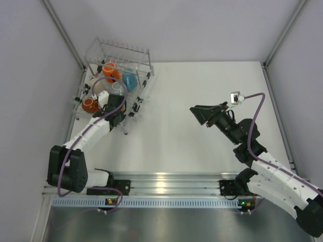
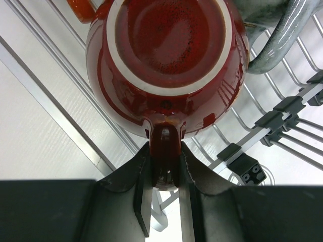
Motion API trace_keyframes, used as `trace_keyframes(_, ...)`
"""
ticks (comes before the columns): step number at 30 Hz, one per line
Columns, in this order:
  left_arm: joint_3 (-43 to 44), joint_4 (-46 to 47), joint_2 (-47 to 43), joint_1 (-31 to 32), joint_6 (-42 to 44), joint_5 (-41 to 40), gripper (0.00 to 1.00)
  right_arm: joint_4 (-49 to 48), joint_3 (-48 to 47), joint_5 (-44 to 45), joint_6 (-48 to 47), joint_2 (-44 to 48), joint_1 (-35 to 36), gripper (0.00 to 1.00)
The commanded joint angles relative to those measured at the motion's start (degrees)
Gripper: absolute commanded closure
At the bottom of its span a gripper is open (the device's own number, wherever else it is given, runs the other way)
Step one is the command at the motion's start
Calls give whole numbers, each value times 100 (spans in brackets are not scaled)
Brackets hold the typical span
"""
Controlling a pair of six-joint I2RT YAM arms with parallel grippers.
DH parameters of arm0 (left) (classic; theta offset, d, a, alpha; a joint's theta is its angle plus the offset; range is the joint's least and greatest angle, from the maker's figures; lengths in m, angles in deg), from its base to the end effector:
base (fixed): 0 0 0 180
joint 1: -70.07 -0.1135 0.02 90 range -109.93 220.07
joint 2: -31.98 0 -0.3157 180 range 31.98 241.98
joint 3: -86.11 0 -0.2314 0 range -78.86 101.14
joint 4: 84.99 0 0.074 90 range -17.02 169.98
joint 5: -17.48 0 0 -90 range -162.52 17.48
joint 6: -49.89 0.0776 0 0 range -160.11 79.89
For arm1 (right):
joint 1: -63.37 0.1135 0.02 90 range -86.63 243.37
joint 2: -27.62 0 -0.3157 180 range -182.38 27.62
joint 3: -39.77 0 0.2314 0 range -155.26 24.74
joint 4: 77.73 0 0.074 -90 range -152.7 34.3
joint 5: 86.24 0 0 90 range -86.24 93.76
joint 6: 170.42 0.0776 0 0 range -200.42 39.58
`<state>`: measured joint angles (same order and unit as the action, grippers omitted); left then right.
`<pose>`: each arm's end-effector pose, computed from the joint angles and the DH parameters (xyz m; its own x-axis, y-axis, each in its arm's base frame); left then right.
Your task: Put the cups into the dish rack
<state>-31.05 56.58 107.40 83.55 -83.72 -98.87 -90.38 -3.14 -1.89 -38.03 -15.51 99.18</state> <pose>0.2576 -0.0263 0.2571 -0.5040 -0.5148 -0.6935 -0.5667 0.8031 -0.1842 0.1323 0.1049 0.3610 -0.3162 0.5992 -0.7355 -0.6053 0.4696 0.6427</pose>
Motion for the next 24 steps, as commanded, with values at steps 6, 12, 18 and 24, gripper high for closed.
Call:
trace_keyframes(6, 79, 389, -97, -20, -86, -160, 67, 8, -288, 38, -126, 121, -92, 49)
trace_keyframes(12, 88, 389, -124, -20, -112, -55, 54, 123, -288, 90, -117, 147, -92, 49)
trace_keyframes(18, 70, 362, -378, -29, -121, 7, 48, 272, -341, 108, -152, 174, -92, 49)
trace_keyframes(24, 421, 29, -887, -29, 124, -81, 25, 1052, -648, 99, -328, 51, -92, 40)
